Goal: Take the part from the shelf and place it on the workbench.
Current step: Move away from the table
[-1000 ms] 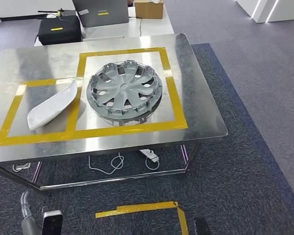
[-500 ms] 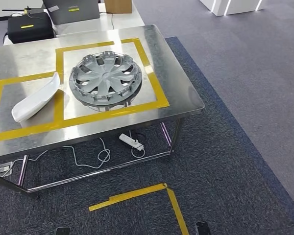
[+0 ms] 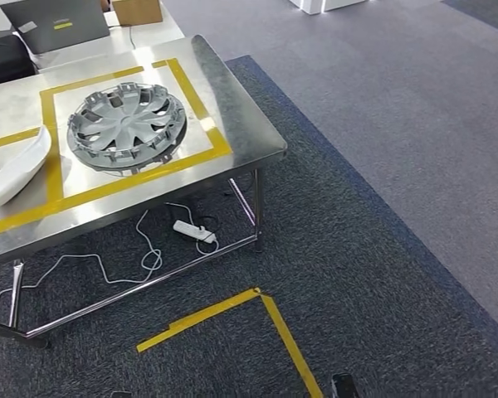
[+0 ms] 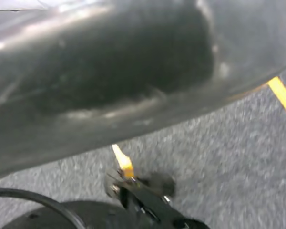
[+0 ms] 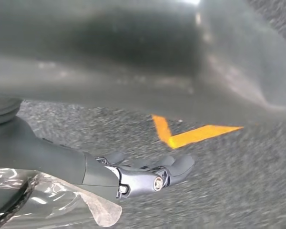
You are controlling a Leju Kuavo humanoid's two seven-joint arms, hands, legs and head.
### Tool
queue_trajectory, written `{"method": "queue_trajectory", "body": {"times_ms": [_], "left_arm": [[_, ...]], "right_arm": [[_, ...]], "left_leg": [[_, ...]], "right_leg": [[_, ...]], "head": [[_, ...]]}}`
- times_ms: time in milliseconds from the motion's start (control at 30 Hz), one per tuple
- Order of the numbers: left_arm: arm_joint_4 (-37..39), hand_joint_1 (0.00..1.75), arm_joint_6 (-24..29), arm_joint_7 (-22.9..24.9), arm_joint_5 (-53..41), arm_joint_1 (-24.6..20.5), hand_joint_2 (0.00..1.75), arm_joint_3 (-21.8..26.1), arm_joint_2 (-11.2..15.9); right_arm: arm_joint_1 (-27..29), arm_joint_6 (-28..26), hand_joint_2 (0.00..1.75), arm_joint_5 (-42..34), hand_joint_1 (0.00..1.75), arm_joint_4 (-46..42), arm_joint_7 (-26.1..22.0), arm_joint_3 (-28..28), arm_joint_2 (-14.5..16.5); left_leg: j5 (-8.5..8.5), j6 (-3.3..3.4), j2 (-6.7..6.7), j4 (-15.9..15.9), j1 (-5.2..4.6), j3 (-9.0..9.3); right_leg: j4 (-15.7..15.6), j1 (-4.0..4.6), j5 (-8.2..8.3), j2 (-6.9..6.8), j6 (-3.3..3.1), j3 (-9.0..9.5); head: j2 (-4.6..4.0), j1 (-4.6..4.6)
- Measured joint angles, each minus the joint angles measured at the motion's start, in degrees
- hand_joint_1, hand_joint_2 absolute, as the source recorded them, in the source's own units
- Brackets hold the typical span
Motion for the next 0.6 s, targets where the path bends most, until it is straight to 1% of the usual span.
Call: {"method": "queue_trajectory", "body": {"times_ms": [33, 67, 100, 133, 167, 200, 233, 267, 300, 333, 367, 400, 433, 467, 500, 533, 567, 600], "left_arm": [[0.2, 0.0, -0.81, -0.04, 0.18, -0.13, 0.0, 0.25, 0.19], [0.36, 0.0, -1.33, -0.11, 0.32, -0.23, 0.0, 0.48, 0.37], [0.55, 0.0, -1.65, -0.2, 0.42, -0.3, 0.0, 0.7, 0.48], [0.77, 0.0, -1.8, -0.28, 0.5, -0.36, 0.0, 0.9, 0.59], [1.0, 0.0, -1.88, -0.36, 0.56, -0.44, 0.0, 1.08, 0.68], [1.19, 0.0, -1.92, -0.4, 0.58, -0.57, 0.0, 1.23, 0.72], [1.34, 0.0, -2.01, -0.44, 0.59, -0.69, 0.0, 1.35, 0.72], [1.43, 0.0, -2.21, -0.46, 0.6, -0.82, 0.0, 1.45, 0.74], [1.52, 0.0, -2.48, -0.49, 0.51, -0.91, 0.0, 1.52, 0.75], [1.68, 0.0, -2.74, -0.42, 0.07, -0.9, 0.0, 1.55, 0.75], [1.86, 0.0, -2.93, -0.23, -0.6, -0.88, 0.0, 1.54, 0.8], [2.1, 0.0, -3.02, 0.02, -1.38, -0.84, 0.0, 1.49, 0.86], [2.32, 0.0, -3.06, 0.26, -2.14, -0.8, 0.0, 1.43, 0.93], [2.49, 0.0, -3.12, 0.32, -2.66, -0.8, 0.0, 1.36, 1.01], [2.62, 0.0, -3.18, 0.15, -3.16, -0.82, 0.0, 1.29, 1.07], [2.69, 0.0, -3.22, -0.1, -3.68, -0.85, 0.0, 1.2, 1.09], [2.73, 0.0, -3.24, -0.35, -4.26, -0.88, 0.0, 1.07, 1.1], [2.79, 0.0, -3.25, -0.46, -4.81, -0.89, 0.0, 0.9, 1.1]], "right_arm": [[0.09, -0.14, 0.0, -0.05, 0.0, 0.02, -0.13, -0.02, 0.0], [0.17, -0.22, 0.0, -0.09, 0.0, 0.04, -0.26, -0.03, 0.0], [0.19, -0.24, 0.0, -0.1, 0.0, 0.07, -0.34, -0.03, 0.01], [0.17, -0.26, 0.0, -0.11, 0.0, 0.09, -0.41, -0.03, 0.01], [0.15, -0.27, 0.0, -0.11, 0.0, 0.11, -0.46, -0.03, 0.01], [0.17, -0.29, 0.0, -0.11, 0.0, 0.14, -0.5, -0.03, 0.01], [0.28, -0.31, 0.0, -0.13, 0.0, 0.17, -0.52, -0.03, -0.02], [0.44, -0.33, 0.0, -0.15, 0.0, 0.22, -0.55, -0.03, -0.06], [0.57, -0.36, 0.0, -0.2, 0.0, 0.27, -0.58, -0.03, -0.11], [0.61, -0.37, 0.0, -0.32, 0.0, 0.32, -0.69, -0.03, -0.15], [0.57, -0.38, 0.0, -0.46, 0.0, 0.35, -0.86, -0.03, -0.16], [0.52, -0.37, 0.0, -0.64, 0.0, 0.37, -1.07, -0.03, -0.16], [0.52, -0.35, 0.0, -0.84, 0.0, 0.38, -1.31, -0.03, -0.16], [0.63, -0.33, 0.0, -1.02, 0.0, 0.4, -1.54, -0.04, -0.16], [0.81, -0.3, 0.0, -1.22, 0.0, 0.43, -1.79, -0.05, -0.16], [1.0, -0.27, 0.0, -1.37, 0.0, 0.45, -2.03, -0.07, -0.16], [1.14, -0.25, 0.0, -1.5, 0.0, 0.48, -2.26, -0.08, -0.16], [1.18, -0.22, 0.0, -1.59, 0.0, 0.49, -2.43, -0.09, -0.16]], "left_leg": [[1.87, 0.21, -0.29, -2.47, 0.01, 2.08], [3.18, 0.5, -1.23, -6.39, 0.03, 4.74], [3.79, 0.8, -2.37, -10.51, 0.09, 7.3], [3.78, 1.06, -3.35, -13.82, 0.13, 9.14], [3.3, 1.26, -3.99, -15.85, 0.16, 10.07], [2.99, 1.35, -3.83, -16.61, 0.18, 10.22], [2.98, 1.5, -3.27, -16.92, 0.32, 10.0], [3.09, 1.71, -2.62, -17.16, 0.45, 9.82], [3.37, 1.99, -1.98, -17.28, 0.55, 9.57], [3.71, 2.3, -1.23, -17.38, 0.6, 9.31], [3.93, 2.5, -0.43, -17.37, 0.44, 9.07], [4.12, 2.65, 0.41, -17.34, 0.3, 8.79], [4.26, 2.72, 1.3, -17.31, 0.16, 8.55], [4.37, 2.72, 2.12, -17.28, 0.05, 8.36], [4.43, 2.71, 2.87, -17.24, -0.05, 8.22], [4.46, 2.69, 3.55, -17.21, -0.15, 8.19], [4.46, 2.66, 4.15, -17.18, -0.25, 8.25], [4.41, 2.55, 4.74, -17.07, -0.47, 8.28]], "right_leg": [[0.32, 0.01, 0.49, 0.68, 0.11, -0.69], [0.63, -0.02, 0.92, 1.31, 0.26, -1.43], [0.94, 0.03, 1.32, 1.95, 0.45, -2.09], [1.16, 0.06, 1.76, 2.58, 0.7, -2.66], [1.32, 0.09, 2.21, 3.14, 1.0, -3.23], [1.41, 0.14, 2.68, 3.71, 1.37, -3.76], [1.46, 0.13, 3.05, 4.18, 1.73, -4.21], [1.76, 0.14, 2.97, 3.89, 2.03, -4.82], [2.86, 0.16, 2.14, 3.02, 2.33, -5.63], [5.22, 0.13, 0.5, 1.81, 2.58, -6.83], [8.75, 0.09, -1.67, 0.45, 2.83, -8.39], [12.79, 0.03, -3.8, -0.34, 3.08, -9.92], [16.18, -0.03, -5.25, -0.71, 3.26, -11.06], [17.83, -0.06, -5.68, -0.9, 3.35, -11.29], [17.2, -0.08, -5.09, -1.07, 3.33, -10.35], [14.4, -0.06, -3.72, -1.49, 3.17, -8.27], [10.25, 0.05, -2.22, -2.68, 2.87, -5.49], [6.11, 0.33, -1.19, -4.37, 2.48, -2.85]], "head": [[0.0, 0.0], [0.0, 0.01], [0.0, 0.04], [0.0, 0.05], [0.0, 0.05], [0.0, 0.06], [0.0, 0.06], [0.01, 0.09], [0.01, 0.29], [0.01, 0.5], [0.01, 0.7], [0.01, 0.9], [0.01, 0.92], [0.01, 0.93], [0.01, 0.94], [0.0, 0.95], [0.0, 0.96], [0.01, 0.97]]}}
